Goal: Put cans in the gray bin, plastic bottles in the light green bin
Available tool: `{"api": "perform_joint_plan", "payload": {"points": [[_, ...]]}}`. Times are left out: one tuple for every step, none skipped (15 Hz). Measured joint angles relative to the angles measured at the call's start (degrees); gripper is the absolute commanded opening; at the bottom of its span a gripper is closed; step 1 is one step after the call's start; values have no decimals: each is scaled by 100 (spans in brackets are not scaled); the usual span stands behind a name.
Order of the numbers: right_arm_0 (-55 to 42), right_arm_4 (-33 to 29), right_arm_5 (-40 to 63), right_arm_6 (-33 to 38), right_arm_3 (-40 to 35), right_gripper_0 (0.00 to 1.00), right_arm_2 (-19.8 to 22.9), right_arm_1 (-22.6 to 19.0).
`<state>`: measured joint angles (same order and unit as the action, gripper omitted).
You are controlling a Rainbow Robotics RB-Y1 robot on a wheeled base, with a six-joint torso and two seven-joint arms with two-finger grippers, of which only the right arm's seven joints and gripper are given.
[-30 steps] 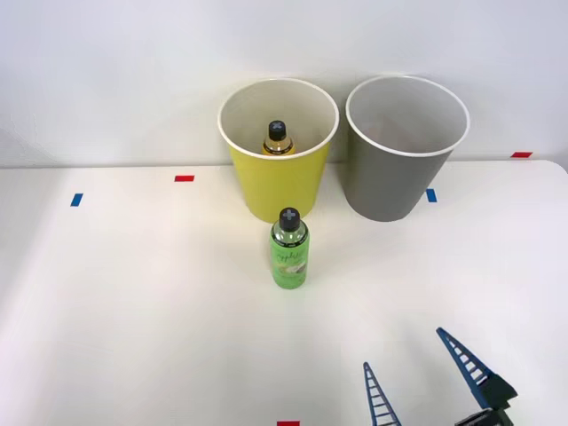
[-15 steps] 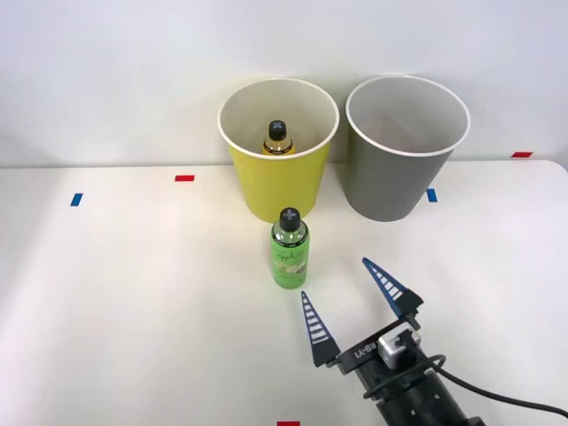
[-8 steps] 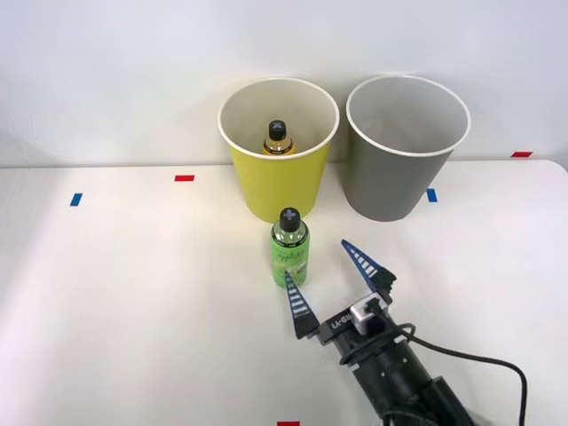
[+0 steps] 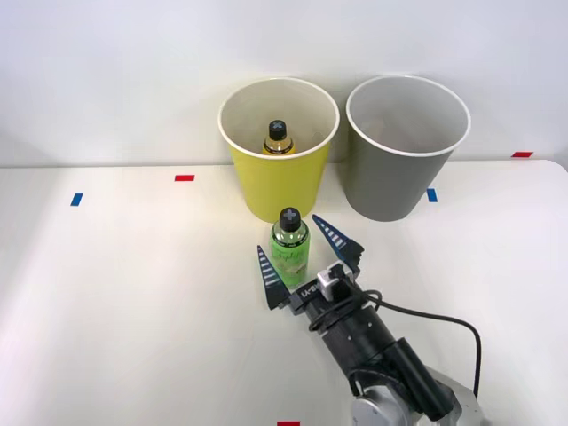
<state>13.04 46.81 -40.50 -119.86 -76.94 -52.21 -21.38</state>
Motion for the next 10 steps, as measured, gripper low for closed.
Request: {"api": "perform_joint_plan", "payload": {"points": [[36,37,26,-7,3,100,0,13],[69,60,71,-12,4,100,3,22],[97,73,143,-19,4,100,18,34],[125,75,202,-27,4,100,44,49],[144,77,249,-36,4,100,68,71],[151,83,281,-46,4,100,80,89],[156,89,291,-62,4,70,89,96],[159,90,294,-83,4,14,101,97],[158,88,296,-107,4,0,108,90],[157,85,296,-119,4,0,114,76]]}}
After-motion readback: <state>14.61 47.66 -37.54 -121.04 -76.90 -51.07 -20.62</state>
